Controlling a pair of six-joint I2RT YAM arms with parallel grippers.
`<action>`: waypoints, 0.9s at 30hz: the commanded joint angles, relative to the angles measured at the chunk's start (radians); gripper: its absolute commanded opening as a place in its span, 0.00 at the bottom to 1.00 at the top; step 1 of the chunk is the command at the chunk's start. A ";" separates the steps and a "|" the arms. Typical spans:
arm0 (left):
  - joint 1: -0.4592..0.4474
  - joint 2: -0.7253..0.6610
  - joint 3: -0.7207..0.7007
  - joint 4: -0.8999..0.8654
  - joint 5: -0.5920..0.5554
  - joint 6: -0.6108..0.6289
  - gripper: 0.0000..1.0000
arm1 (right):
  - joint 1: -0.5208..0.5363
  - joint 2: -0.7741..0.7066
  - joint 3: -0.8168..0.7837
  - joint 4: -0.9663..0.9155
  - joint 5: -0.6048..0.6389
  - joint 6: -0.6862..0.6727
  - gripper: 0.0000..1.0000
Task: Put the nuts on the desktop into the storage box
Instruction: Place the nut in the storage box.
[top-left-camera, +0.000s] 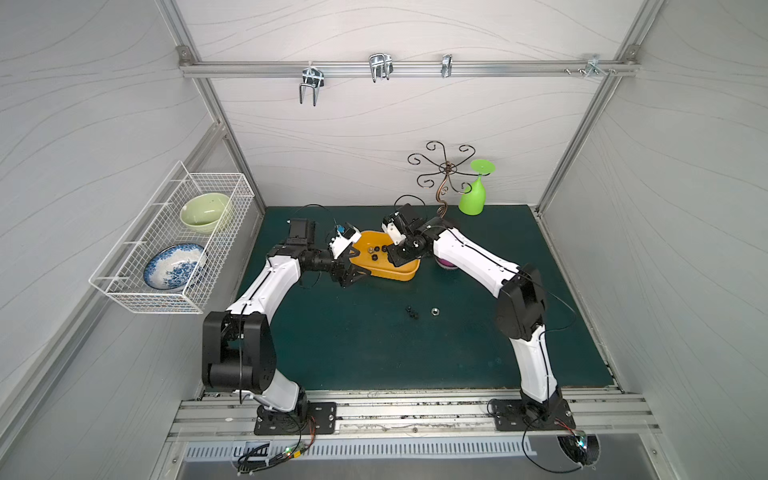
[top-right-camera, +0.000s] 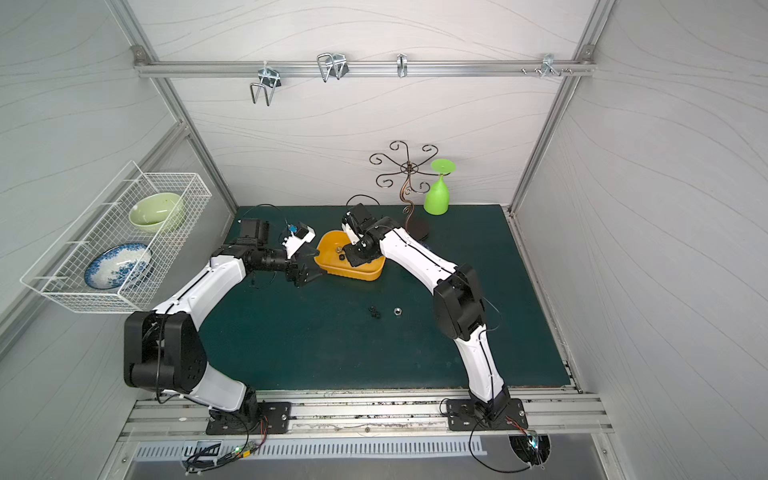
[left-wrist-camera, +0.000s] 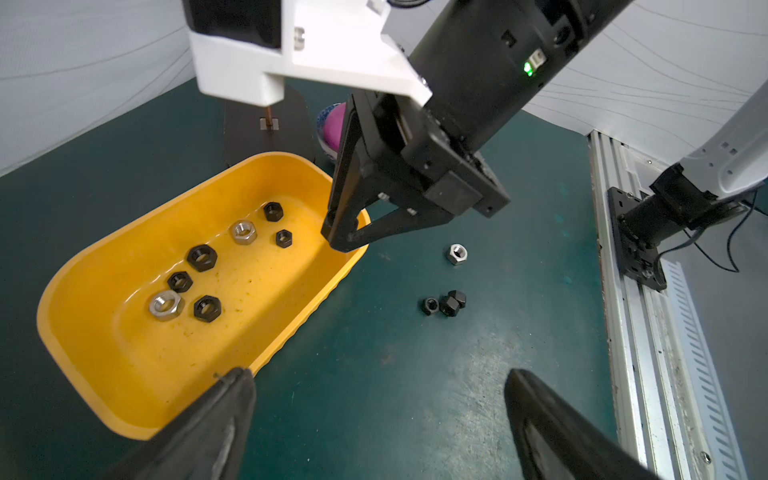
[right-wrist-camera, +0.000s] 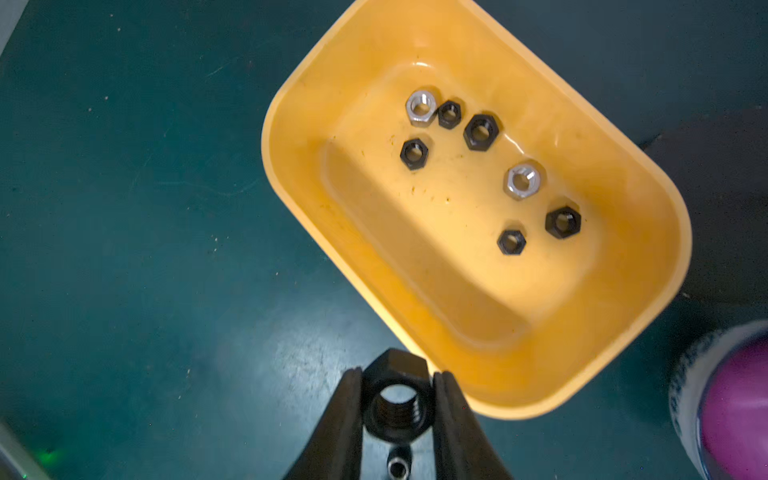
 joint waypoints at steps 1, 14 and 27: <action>0.010 0.029 0.057 0.054 -0.023 -0.044 0.98 | -0.011 0.057 0.082 -0.026 0.019 -0.017 0.22; 0.010 0.123 0.052 0.133 -0.041 -0.117 0.98 | -0.033 0.188 0.115 0.095 0.064 -0.051 0.21; 0.011 0.168 0.024 0.176 -0.153 -0.120 0.98 | -0.035 0.319 0.181 0.105 0.074 -0.047 0.21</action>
